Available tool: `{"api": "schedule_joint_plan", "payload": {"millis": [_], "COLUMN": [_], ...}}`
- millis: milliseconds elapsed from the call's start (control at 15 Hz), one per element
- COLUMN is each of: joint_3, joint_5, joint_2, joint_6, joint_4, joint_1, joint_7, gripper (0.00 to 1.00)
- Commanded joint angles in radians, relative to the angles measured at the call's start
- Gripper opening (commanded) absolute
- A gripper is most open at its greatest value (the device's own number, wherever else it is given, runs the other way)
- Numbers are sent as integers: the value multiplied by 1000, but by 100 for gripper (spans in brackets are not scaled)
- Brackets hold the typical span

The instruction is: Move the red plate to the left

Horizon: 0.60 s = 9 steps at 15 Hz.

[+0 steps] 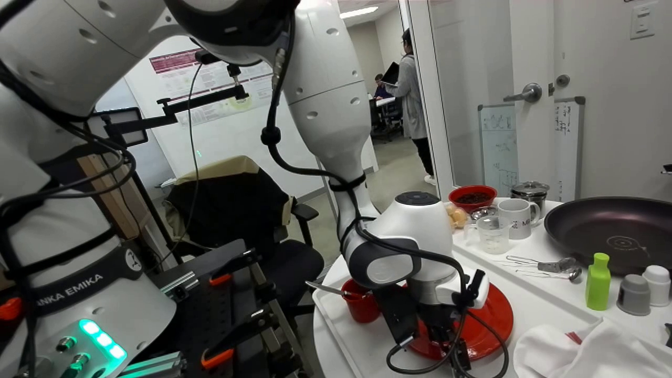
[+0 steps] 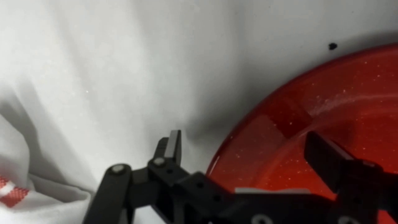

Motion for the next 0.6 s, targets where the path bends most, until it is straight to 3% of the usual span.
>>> {"api": "schedule_joint_plan", "payload": {"millis": [0,533], "joint_3": [-10,-20], "joint_5": [-11,-13], "joint_2": [2,3], "joint_6": [22,9], "joint_4": [-9,7], "joint_1": [34,58], "joint_7": [8,7], "gripper": [100,100]}}
